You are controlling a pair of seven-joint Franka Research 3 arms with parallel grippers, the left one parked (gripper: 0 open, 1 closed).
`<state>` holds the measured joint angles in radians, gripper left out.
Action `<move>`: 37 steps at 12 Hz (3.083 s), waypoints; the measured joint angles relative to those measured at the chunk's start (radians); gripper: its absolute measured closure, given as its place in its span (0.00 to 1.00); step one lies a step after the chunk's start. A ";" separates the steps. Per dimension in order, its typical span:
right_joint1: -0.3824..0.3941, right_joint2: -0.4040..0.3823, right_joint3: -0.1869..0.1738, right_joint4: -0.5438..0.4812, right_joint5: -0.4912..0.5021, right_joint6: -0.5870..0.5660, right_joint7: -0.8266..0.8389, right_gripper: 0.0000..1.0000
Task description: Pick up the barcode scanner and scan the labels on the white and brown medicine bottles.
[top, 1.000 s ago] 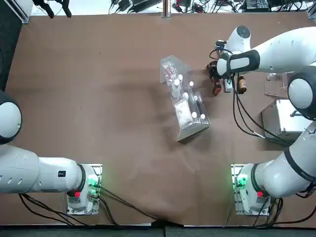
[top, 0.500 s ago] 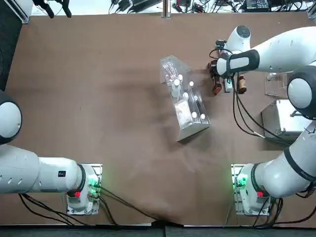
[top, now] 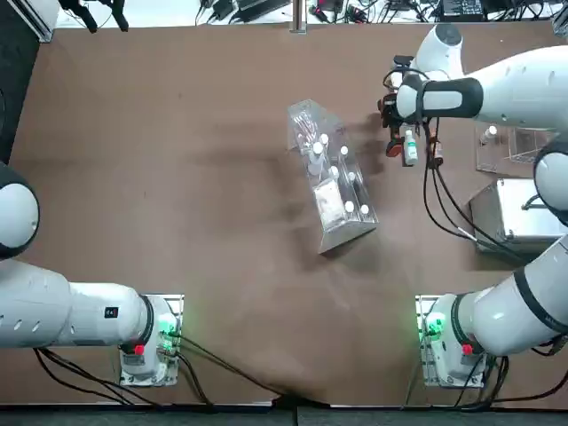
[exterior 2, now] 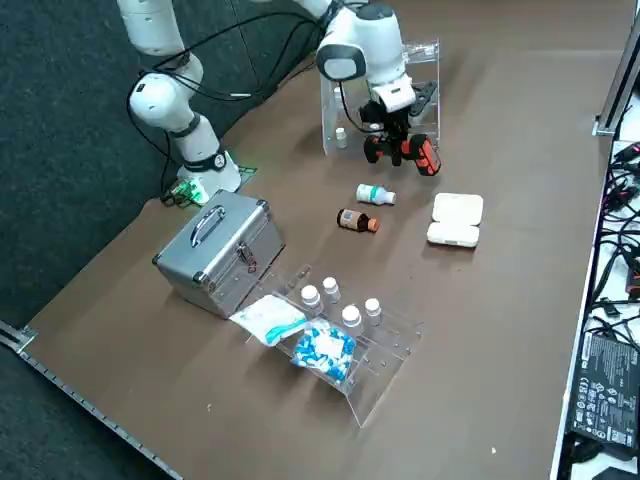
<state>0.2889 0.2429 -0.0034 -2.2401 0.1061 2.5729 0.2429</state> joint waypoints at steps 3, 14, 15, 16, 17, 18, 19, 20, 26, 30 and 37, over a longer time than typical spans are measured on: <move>-0.001 -0.066 -0.001 0.000 0.000 -0.108 0.021 0.57; -0.096 -0.207 -0.011 -0.022 -0.002 -0.522 0.049 0.57; -0.106 -0.207 -0.011 -0.031 -0.003 -0.525 0.049 0.57; -0.111 -0.207 -0.011 -0.041 -0.003 -0.525 0.049 0.57; -0.113 -0.207 -0.011 -0.051 -0.003 -0.526 0.049 0.57; -0.113 -0.207 -0.011 -0.061 -0.003 -0.526 0.049 0.57; -0.113 -0.207 -0.011 -0.071 -0.003 -0.526 0.049 0.57; -0.113 -0.207 -0.011 -0.078 -0.003 -0.526 0.049 0.57; -0.113 -0.204 -0.010 -0.087 -0.015 -0.520 0.049 0.57; -0.113 -0.195 -0.010 -0.087 -0.035 -0.500 0.049 0.57; -0.125 -0.188 -0.011 -0.087 -0.048 -0.482 -0.006 0.57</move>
<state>0.1640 0.0545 -0.0140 -2.3268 0.0579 2.0905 0.2372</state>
